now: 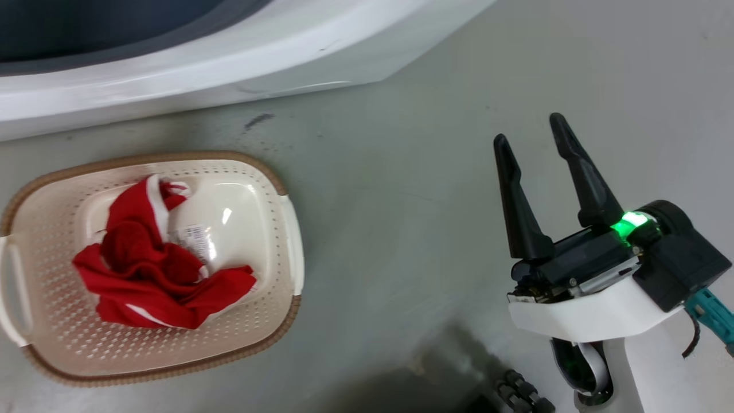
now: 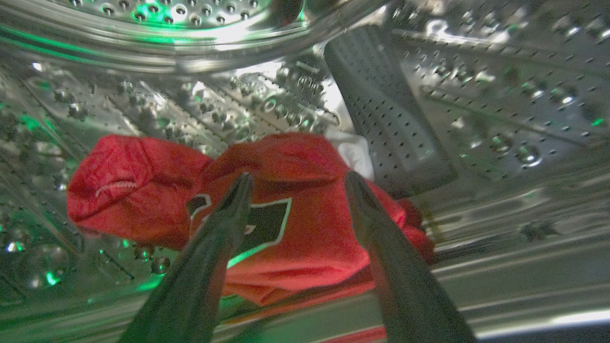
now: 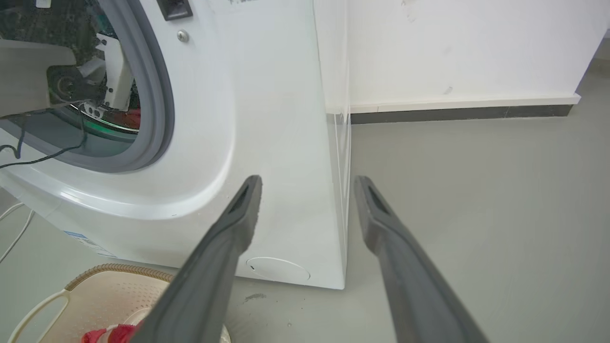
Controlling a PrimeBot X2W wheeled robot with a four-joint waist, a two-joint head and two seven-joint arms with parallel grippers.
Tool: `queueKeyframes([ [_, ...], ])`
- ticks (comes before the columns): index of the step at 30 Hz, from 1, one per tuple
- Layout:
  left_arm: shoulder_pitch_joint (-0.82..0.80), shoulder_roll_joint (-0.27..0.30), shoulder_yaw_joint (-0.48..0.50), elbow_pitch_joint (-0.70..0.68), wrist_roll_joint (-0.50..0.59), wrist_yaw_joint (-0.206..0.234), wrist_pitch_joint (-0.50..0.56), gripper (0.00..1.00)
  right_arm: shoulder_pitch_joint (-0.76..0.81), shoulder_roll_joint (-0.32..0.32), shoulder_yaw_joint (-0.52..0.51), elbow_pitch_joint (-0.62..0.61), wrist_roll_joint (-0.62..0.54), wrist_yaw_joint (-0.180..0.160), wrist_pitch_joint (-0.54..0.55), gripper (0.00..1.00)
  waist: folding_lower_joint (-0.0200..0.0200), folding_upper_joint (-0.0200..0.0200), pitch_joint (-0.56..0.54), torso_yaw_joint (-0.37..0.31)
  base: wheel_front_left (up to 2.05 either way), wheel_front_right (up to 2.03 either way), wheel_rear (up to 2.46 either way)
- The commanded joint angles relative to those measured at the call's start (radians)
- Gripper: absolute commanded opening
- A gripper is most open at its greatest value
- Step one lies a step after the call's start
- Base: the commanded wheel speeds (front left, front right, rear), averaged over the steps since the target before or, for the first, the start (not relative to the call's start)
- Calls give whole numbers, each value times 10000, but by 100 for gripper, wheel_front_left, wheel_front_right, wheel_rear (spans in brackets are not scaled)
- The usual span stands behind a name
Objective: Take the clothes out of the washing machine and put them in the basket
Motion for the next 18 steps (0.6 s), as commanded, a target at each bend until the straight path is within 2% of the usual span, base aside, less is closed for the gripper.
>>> queueKeyframes([
  [1, -134, 107, -55, 50, 95, -30, 154, 100, -168, 18, 61, 31, 84, -5, -76, 100, -2, 0, 263, -333, 0, 0, 0],
  [6, -547, 485, -248, 227, 113, -129, 1426, 100, -157, 19, 270, 131, 322, -5, -127, 100, -2, 0, 535, -615, 0, 0, 0],
  [12, -654, 652, -369, 360, -77, -207, 2573, 100, -184, 19, 455, -2, 527, -5, -136, 100, -2, 0, 699, -712, 0, 0, 0],
  [13, -651, 671, -396, 338, -82, -214, 2640, 44, -186, 19, 475, -30, 551, -5, -137, 100, -2, 0, 712, -702, 0, 0, 0],
  [14, -651, 672, -416, 289, -114, -213, 2670, 12, -194, 17, 495, -60, 577, -5, -138, 100, -2, 0, 725, -687, 0, 0, 0],
  [15, -642, 680, -441, 192, -126, -211, 2611, 0, -202, 17, 515, -66, 586, -5, -138, 100, -2, 0, 733, -668, 0, 0, 0],
  [18, -594, 687, -443, -130, -186, -39, 2332, 0, -274, 17, 557, -69, 595, -5, -139, 100, -2, 0, 685, -606, 0, 0, 0],
])
